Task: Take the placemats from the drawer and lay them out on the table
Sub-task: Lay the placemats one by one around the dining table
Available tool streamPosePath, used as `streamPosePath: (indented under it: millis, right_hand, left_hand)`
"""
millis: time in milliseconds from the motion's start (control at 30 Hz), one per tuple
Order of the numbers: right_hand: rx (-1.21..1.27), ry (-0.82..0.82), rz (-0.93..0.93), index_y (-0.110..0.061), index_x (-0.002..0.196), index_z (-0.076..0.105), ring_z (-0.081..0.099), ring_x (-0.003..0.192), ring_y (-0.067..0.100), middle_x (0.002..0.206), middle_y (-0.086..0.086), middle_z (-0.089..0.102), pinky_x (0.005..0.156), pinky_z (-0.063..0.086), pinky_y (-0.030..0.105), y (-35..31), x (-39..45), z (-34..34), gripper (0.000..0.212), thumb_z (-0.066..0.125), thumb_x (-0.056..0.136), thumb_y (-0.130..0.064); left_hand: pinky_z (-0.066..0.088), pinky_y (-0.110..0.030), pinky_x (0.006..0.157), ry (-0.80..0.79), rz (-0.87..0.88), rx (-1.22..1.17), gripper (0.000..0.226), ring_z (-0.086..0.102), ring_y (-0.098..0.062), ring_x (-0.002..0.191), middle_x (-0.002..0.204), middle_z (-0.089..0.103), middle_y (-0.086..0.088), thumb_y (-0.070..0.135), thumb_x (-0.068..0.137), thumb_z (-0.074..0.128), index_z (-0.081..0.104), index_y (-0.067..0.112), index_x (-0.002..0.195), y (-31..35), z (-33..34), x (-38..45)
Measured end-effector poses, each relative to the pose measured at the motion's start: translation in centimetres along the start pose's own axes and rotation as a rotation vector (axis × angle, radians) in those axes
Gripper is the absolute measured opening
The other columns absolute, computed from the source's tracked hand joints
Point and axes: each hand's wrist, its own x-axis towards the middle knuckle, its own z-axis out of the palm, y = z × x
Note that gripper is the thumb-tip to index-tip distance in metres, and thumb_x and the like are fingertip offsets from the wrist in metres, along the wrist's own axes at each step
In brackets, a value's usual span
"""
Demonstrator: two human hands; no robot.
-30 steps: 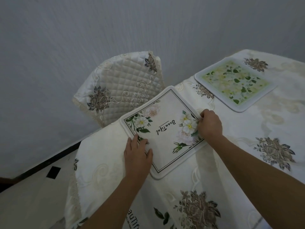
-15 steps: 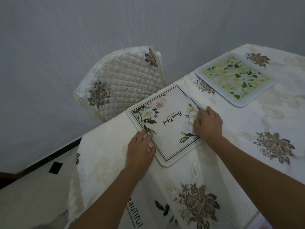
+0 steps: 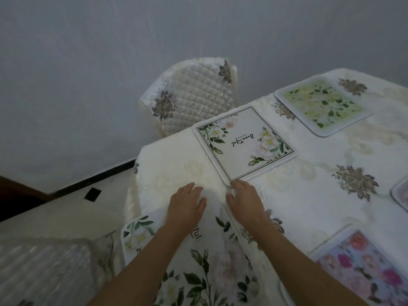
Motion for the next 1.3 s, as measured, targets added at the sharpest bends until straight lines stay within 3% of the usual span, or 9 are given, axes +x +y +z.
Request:
streamPosePath:
  millis: [233, 400, 567, 800, 1000, 1167, 1300]
  right_hand:
    - [-0.138, -0.08, 0.031, -0.019, 0.132, 0.049, 0.046, 0.117, 0.021, 0.129, 0.004, 0.051, 0.096, 0.044, 0.035, -1.9, -8.2, 2.2, 0.042, 0.054, 0.092, -0.029]
    - [-0.212, -0.06, 0.053, -0.012, 0.122, 0.051, 0.05, 0.107, 0.029, 0.121, 0.012, 0.051, 0.087, 0.047, 0.04, -1.4, -10.8, 2.5, 0.034, 0.053, 0.088, -0.017]
    - [-0.164, -0.078, 0.158, -0.007, 0.107, 0.047, 0.052, 0.091, 0.027, 0.107, 0.011, 0.053, 0.078, 0.047, 0.038, -0.8, -11.1, 2.1, 0.02, 0.053, 0.088, -0.012]
    - [-0.08, -0.058, 0.221, -0.012, 0.083, 0.05, 0.052, 0.07, 0.02, 0.079, 0.005, 0.055, 0.059, 0.038, 0.031, -0.4, -10.3, 1.1, 0.006, 0.055, 0.086, -0.011]
    - [-0.101, 0.051, 0.253, -0.017, 0.069, 0.045, 0.055, 0.071, 0.024, 0.072, 0.002, 0.054, 0.063, 0.045, 0.034, 0.6, -9.3, 0.1, 0.017, 0.053, 0.081, -0.008]
    - [-0.116, 0.062, 0.244, -0.018, 0.076, 0.043, 0.057, 0.083, 0.03, 0.081, 0.004, 0.053, 0.074, 0.052, 0.045, 1.0, -9.3, 0.7, 0.013, 0.053, 0.081, -0.01]
    - [-0.125, 0.056, 0.239, -0.018, 0.078, 0.043, 0.057, 0.086, 0.029, 0.083, 0.002, 0.05, 0.074, 0.051, 0.044, 0.9, -9.3, 0.8, 0.013, 0.052, 0.08, -0.01]
  left_hand:
    - [0.041, -0.042, 0.104, 0.016, -0.088, 0.103, 0.045, 0.046, -0.027, 0.127, 0.143, 0.048, -0.008, 0.045, 0.095, 0.037, 0.054, 0.021, 0.13, -3.1, -0.1, -10.5]
    - [0.028, -0.047, 0.113, 0.018, -0.199, 0.149, 0.043, 0.032, -0.031, 0.14, 0.153, 0.034, -0.013, 0.036, 0.096, 0.051, 0.05, 0.02, 0.136, -4.8, 0.2, -16.6]
    - [0.03, -0.048, 0.11, 0.077, -0.325, 0.098, 0.045, 0.026, -0.03, 0.14, 0.156, 0.028, -0.011, 0.037, 0.096, 0.049, 0.046, 0.022, 0.139, -5.3, 0.2, -19.0]
    - [0.04, -0.048, 0.101, 0.138, -0.284, 0.084, 0.037, 0.035, -0.033, 0.136, 0.151, 0.036, -0.015, 0.031, 0.092, 0.058, 0.057, 0.017, 0.126, -5.3, 0.2, -19.0]
    - [0.035, -0.044, 0.108, 0.137, -0.188, 0.028, 0.035, 0.032, -0.032, 0.139, 0.151, 0.037, -0.016, 0.029, 0.093, 0.059, 0.058, 0.016, 0.126, -4.7, 0.7, -17.7]
    - [0.037, -0.045, 0.109, 0.13, -0.147, 0.017, 0.036, 0.035, -0.033, 0.138, 0.148, 0.04, -0.017, 0.029, 0.092, 0.061, 0.058, 0.015, 0.126, -5.2, 1.4, -17.6]
    - [0.031, -0.041, 0.113, 0.113, -0.157, 0.032, 0.04, 0.028, -0.028, 0.142, 0.153, 0.033, -0.013, 0.032, 0.095, 0.055, 0.052, 0.018, 0.133, -5.1, 1.2, -17.7]
